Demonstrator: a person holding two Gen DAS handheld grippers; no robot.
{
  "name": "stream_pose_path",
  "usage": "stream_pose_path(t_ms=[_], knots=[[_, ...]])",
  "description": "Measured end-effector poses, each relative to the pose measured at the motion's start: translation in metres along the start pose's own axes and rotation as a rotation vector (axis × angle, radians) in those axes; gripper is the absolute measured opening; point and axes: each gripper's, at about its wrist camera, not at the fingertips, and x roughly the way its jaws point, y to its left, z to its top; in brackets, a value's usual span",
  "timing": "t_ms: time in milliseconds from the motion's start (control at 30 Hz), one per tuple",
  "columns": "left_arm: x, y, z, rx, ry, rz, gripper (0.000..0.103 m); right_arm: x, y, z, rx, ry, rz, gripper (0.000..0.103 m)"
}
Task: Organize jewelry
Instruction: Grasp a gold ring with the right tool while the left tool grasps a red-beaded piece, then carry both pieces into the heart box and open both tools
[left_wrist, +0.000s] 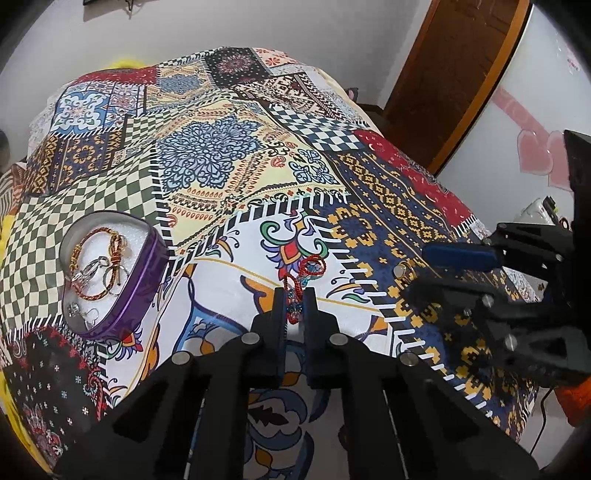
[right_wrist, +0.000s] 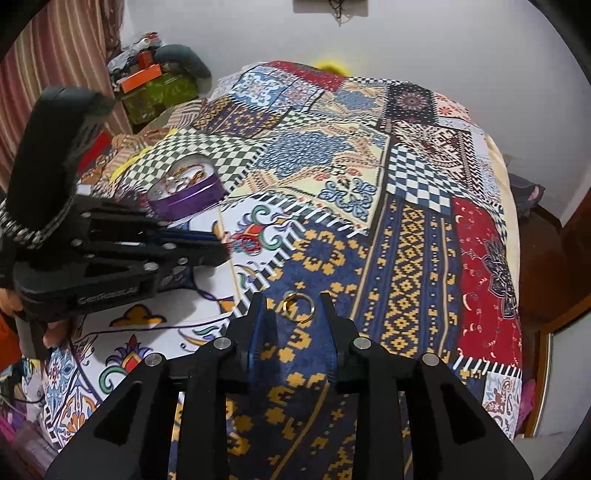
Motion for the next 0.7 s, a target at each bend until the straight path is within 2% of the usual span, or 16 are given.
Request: stream_pose_path(t_ms=[167,300,367,700], knots=[[-0.007,0.003,-0.004,-0.021,-0.026,0.001,0.006,0.017,-0.009,0.003,0.042,0.040,-0.006,0.025],[-0.013,0.002,-0.008,-0.009,-0.048,0.016,0.006,0.022,-0.007,0.005,0.037,0.039,0.014,0.025],[-0.017,0.001,-0.010,-0.005,-0.060,0.028,0.006,0.025,-0.006,0.006,0.039,0.044,0.031,0.019],[-0.046,0.012,-0.016,-0.035,-0.132,0.059,0.006,0.014,0.011,0.009,-0.001,0.021,0.008,0.019]])
